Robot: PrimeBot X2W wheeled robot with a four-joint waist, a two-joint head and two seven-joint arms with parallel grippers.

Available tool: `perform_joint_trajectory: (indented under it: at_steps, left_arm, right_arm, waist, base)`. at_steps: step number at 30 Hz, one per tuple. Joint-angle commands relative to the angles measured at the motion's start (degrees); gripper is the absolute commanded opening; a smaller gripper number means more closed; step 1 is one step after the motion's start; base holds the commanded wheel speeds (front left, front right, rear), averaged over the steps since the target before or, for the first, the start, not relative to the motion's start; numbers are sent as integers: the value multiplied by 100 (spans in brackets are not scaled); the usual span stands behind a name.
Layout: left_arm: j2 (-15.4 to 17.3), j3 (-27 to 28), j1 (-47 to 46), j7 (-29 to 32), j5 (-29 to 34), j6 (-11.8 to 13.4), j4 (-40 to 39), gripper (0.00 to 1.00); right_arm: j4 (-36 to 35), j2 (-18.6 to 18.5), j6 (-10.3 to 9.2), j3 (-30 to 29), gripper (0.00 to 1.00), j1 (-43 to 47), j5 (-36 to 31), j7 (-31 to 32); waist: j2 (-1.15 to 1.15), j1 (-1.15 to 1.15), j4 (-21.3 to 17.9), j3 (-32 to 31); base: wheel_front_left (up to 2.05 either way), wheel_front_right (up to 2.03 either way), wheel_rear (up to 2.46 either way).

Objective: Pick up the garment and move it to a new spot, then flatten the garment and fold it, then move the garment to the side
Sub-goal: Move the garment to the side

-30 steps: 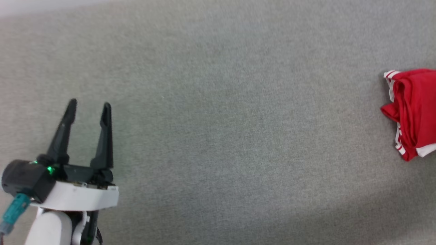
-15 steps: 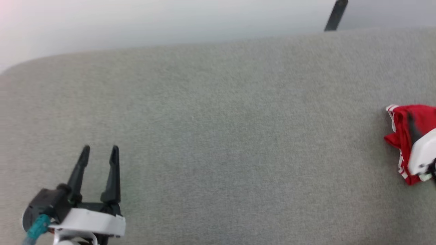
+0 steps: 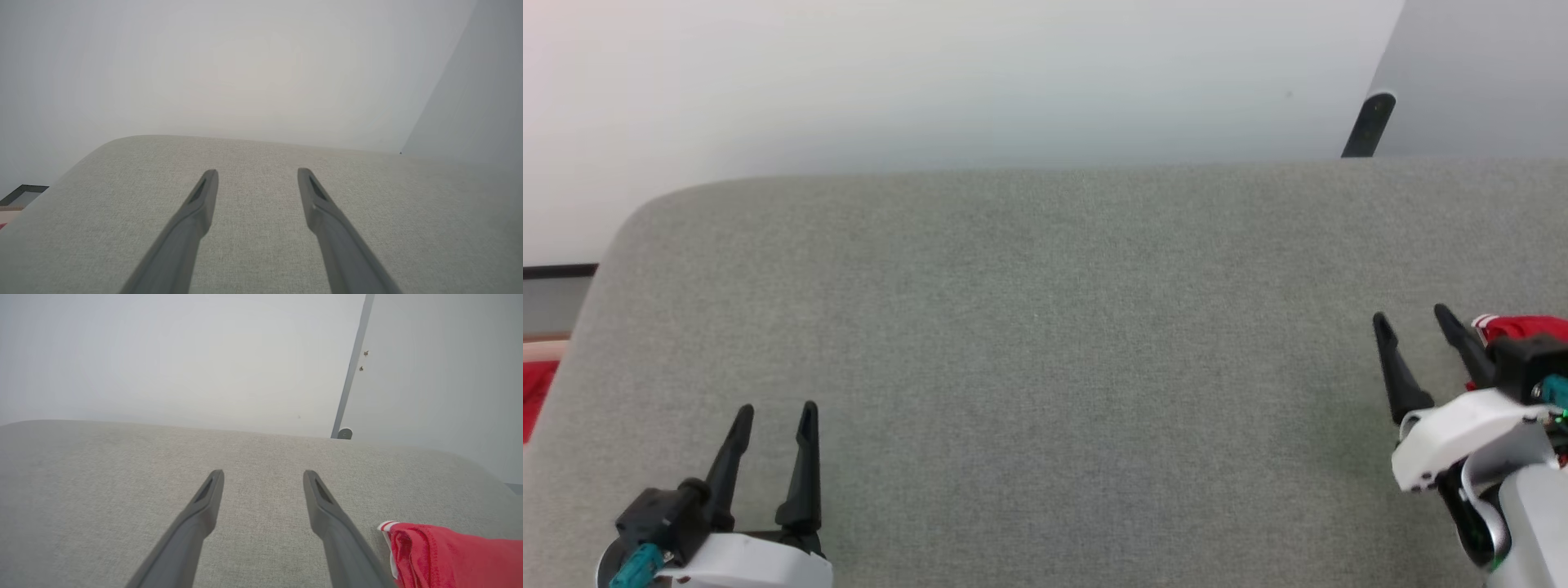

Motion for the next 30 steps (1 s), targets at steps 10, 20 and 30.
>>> perform_joint_trajectory:
  at_steps: [10, 20, 30]
  left_arm:
    - [-139, 41, 326, 7, -36, -10, -40, 100]
    - [-150, 93, 765, 7, 67, -10, -416, 100]
    - [-160, 95, 844, 7, 98, -10, -505, 100]
  right_arm:
    - [-1377, 62, -8, -518, 100, 1325, 171, 43]
    - [-2493, 293, -8, -984, 100, 2285, 119, 402]
    - [-2880, 453, -8, -1158, 100, 2454, 27, 593]
  waist:
    - [0, 0, 165, -346]
    - [0, 0, 177, -405]
    - [0, 0, 168, -382]
  base:
    - [0, 0, 0]
    - [0, 0, 0]
    - [0, 0, 0]
